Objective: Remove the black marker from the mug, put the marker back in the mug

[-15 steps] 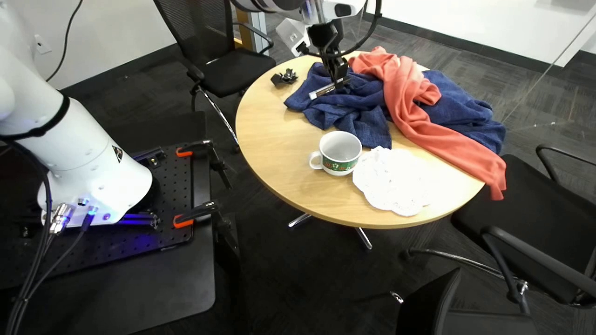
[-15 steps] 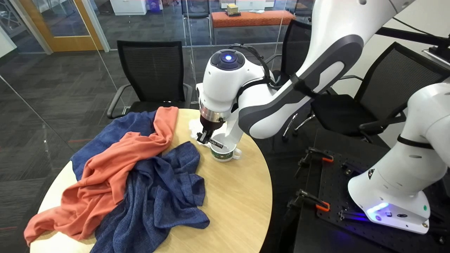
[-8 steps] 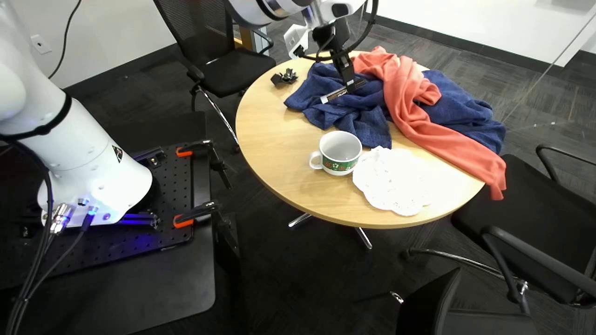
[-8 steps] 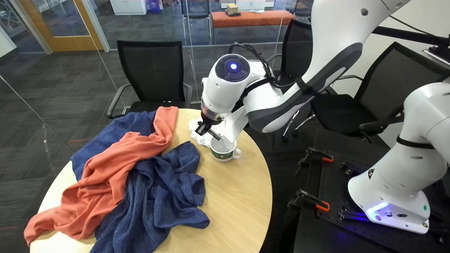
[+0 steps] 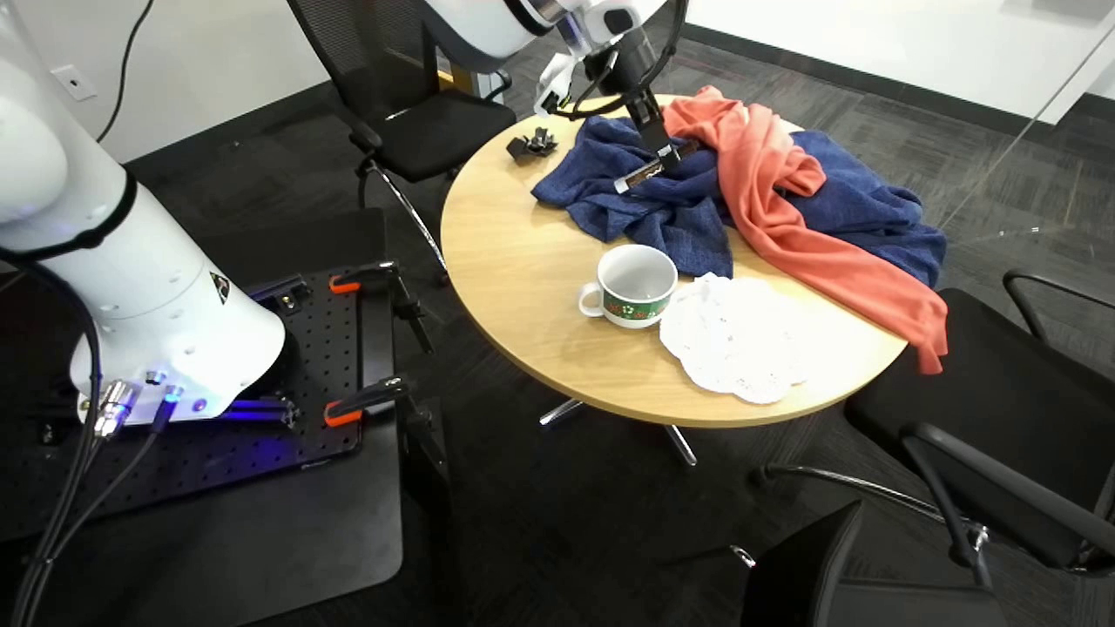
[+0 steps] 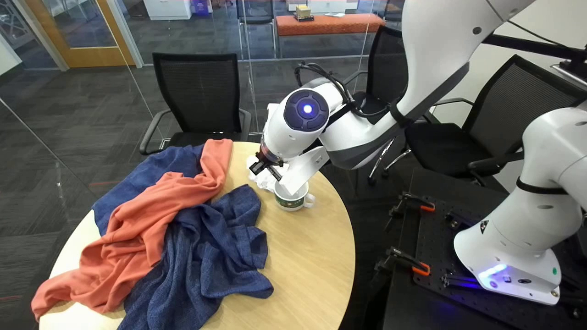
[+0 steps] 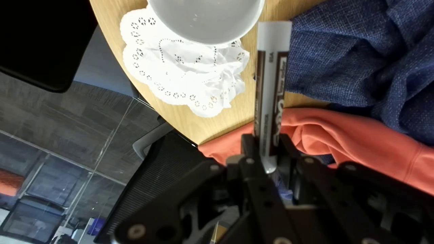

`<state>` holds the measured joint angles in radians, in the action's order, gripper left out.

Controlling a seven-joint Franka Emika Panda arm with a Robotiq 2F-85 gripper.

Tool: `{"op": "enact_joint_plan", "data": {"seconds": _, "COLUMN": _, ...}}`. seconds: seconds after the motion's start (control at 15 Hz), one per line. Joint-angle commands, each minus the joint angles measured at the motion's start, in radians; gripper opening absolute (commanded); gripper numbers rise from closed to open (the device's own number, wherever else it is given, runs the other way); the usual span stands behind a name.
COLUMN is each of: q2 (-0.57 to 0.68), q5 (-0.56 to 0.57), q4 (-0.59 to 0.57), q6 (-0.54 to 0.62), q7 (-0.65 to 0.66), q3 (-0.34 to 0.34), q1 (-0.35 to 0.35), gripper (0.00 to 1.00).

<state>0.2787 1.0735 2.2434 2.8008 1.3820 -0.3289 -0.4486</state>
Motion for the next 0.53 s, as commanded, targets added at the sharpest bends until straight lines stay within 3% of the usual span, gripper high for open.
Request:
{"op": "enact_joint_plan", "data": {"seconds": 0.0, "q2": 0.027, "q5": 0.111, "q4": -0.042, "q6": -0.060, "q7": 0.186, "q3": -0.036, "q1": -0.050, "gripper": 0.05}}
{"op": "enact_joint_plan", "data": {"seconds": 0.47, "q2": 0.065, "q5": 0.225, "q4": -0.072, "q6": -0.187, "q7": 0.427, "q3": -0.031, "q1": -0.075, "gripper": 0.05}}
